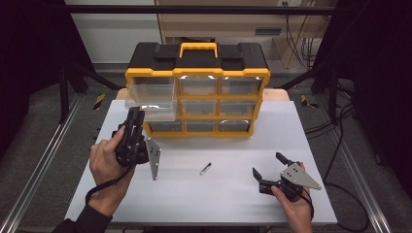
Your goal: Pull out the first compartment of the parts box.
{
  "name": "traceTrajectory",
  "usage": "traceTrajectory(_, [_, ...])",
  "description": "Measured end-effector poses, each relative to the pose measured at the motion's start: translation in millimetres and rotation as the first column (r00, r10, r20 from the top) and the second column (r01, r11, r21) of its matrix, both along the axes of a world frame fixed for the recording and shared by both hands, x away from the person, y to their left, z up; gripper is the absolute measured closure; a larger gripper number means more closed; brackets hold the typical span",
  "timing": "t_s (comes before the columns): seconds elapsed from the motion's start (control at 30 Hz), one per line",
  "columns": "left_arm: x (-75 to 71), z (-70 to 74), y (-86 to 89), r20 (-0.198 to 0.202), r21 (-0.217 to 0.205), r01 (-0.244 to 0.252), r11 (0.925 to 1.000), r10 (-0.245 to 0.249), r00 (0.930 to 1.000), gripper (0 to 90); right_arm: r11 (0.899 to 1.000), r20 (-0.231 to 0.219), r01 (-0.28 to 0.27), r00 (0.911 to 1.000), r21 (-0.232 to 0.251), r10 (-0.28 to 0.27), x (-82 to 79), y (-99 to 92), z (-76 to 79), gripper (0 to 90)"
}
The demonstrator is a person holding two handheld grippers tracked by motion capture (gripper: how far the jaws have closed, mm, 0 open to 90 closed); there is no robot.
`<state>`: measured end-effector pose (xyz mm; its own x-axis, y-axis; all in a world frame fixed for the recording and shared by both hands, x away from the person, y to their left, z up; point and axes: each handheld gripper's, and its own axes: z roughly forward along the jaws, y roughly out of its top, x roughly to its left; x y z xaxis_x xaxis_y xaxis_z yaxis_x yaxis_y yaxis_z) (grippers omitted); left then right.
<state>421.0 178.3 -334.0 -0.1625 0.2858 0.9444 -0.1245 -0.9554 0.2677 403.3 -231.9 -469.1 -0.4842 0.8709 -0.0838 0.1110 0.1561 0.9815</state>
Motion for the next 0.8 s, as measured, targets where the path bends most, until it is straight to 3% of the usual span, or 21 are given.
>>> traceTrajectory(0.03, [0.0, 0.0, 0.0, 0.0, 0.0, 0.0, 1.0, 0.0, 1.0, 62.9, 1.0, 0.0, 0.0, 1.0, 0.0, 0.0, 0.0, 0.0, 0.0, 4.8])
traceTrajectory(0.1, [-4.0, 0.9, 1.5, -0.036, -0.073, 0.017, 0.9972, -0.02, 0.9991, 56.8, 1.0, 0.001, -0.001, 1.0, 0.001, 0.001, 0.1, -0.1, 0.2, 4.8])
traceTrajectory(0.17, [-7.1, -0.9, 2.4, -0.073, -0.162, 0.046, 0.9857, -0.059, 0.9956, 49.6, 1.0, 0.002, -0.001, 1.0, 0.004, 0.001, -0.3, -0.2, 0.6, 4.8])
traceTrajectory(0.2, [-8.5, -2.8, 2.8, -0.088, -0.189, 0.054, 0.9806, -0.072, 0.9935, 47.0, 1.0, 0.004, -0.002, 1.0, 0.004, 0.002, -0.3, -0.4, 0.8, 4.8])
traceTrajectory(0.23, [-8.5, -2.8, 2.8, -0.088, -0.189, 0.054, 0.9806, -0.072, 0.9935, 45.0, 1.0, 0.004, -0.002, 1.0, 0.004, 0.002, -0.3, -0.4, 0.8, 4.8])
traceTrajectory(0.4, [-15.4, -17.9, 3.6, -0.183, -0.301, 0.083, 0.9502, -0.143, 0.9727, 39.2, 1.0, 0.007, 0.001, 1.0, 0.003, -0.001, -1.2, -0.2, 1.3, 4.7])
traceTrajectory(0.47, [-19.0, -24.8, 3.9, -0.215, -0.348, 0.092, 0.933, -0.175, 0.9608, 35.9, 1.0, 0.007, 0.003, 1.0, 0.001, -0.003, -1.2, -0.2, 1.2, 4.6])
traceTrajectory(0.53, [-21.0, -33.0, 2.7, -0.261, -0.385, 0.092, 0.9184, -0.204, 0.9435, 32.9, 1.0, 0.009, 0.003, 1.0, 0.002, -0.003, -1.2, -0.6, 1.1, 4.6])
traceTrajectory(0.67, [-19.2, -46.6, -2.1, -0.34, -0.41, 0.084, 0.908, -0.238, 0.91, 29.6, 1.0, 0.006, 0.002, 1.0, -0.004, -0.001, -0.5, 0.0, 0.7, 4.6])
traceTrajectory(0.8, [-11.5, -57.7, -9.8, -0.432, -0.461, 0.068, 0.8847, -0.291, 0.8538, 25.8, 1.0, 0.01, 0.004, 0.9999, -0.013, -0.004, -0.6, 0.5, 0.3, 4.6])
